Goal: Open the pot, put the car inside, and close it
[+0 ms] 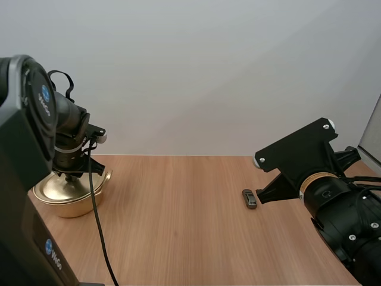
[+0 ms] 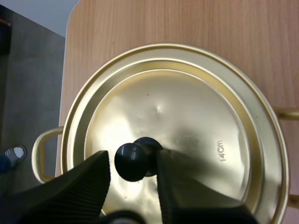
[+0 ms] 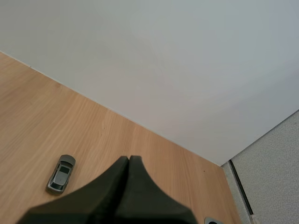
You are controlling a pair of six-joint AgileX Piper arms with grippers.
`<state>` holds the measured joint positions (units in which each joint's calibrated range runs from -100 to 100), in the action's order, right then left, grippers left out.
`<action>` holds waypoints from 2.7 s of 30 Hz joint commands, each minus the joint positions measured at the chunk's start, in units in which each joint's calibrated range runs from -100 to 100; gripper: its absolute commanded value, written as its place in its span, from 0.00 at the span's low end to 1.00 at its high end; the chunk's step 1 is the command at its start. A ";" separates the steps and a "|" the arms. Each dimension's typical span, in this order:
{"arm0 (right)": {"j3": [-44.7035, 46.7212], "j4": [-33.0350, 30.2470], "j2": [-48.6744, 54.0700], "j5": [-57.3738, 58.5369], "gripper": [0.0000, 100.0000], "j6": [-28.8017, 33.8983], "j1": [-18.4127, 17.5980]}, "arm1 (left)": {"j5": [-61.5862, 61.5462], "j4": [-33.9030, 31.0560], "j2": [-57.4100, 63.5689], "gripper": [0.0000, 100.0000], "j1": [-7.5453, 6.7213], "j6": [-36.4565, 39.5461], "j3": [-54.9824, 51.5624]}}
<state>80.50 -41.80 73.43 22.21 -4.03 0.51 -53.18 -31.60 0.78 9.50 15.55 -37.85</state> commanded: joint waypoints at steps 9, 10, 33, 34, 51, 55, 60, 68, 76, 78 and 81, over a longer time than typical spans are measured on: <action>-0.42 5.35 -2.39 6.47 0.00 0.00 -0.03 | 3.32 1.64 2.77 0.00 0.00 -0.71 2.80; -0.95 6.38 -4.16 7.53 0.00 -0.10 -0.03 | 3.47 2.42 4.34 0.00 0.00 -0.75 3.87; -23.48 23.15 -57.28 8.46 0.64 -7.55 -0.03 | 6.16 17.25 39.96 0.00 0.00 -7.84 18.84; -24.00 23.15 -57.94 8.26 0.64 -7.55 -0.03 | 5.79 17.82 40.28 0.00 0.00 -8.56 18.84; -27.14 37.32 -60.95 6.04 0.79 -18.35 -0.10 | 4.30 20.33 41.44 0.00 0.00 -10.01 18.84; -27.29 41.80 -62.56 5.84 0.79 -22.04 -0.10 | 3.79 21.40 41.32 0.00 0.00 -11.46 18.84; -29.14 42.20 -65.48 6.90 0.79 -22.02 -0.10 | 2.76 21.40 41.32 0.00 0.00 -11.89 18.84; -29.31 41.80 -70.78 7.48 0.74 -23.35 -0.10 | 1.80 21.40 41.32 0.00 0.00 -11.89 18.84; -32.22 44.45 -70.13 5.17 0.00 -28.07 -1.55 | 0.47 21.40 42.43 0.00 0.00 -11.89 18.84; -34.82 48.69 -68.34 6.84 0.00 -30.29 -3.83 | 0.24 21.55 43.03 0.00 0.00 -11.89 18.84; -39.75 56.54 -65.54 11.35 0.00 -35.14 -9.44 | 0.09 22.37 44.80 0.00 0.00 -11.79 18.84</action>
<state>43.81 8.34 6.71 31.32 -35.99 -4.71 -53.12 -9.57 45.02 9.50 3.72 -18.98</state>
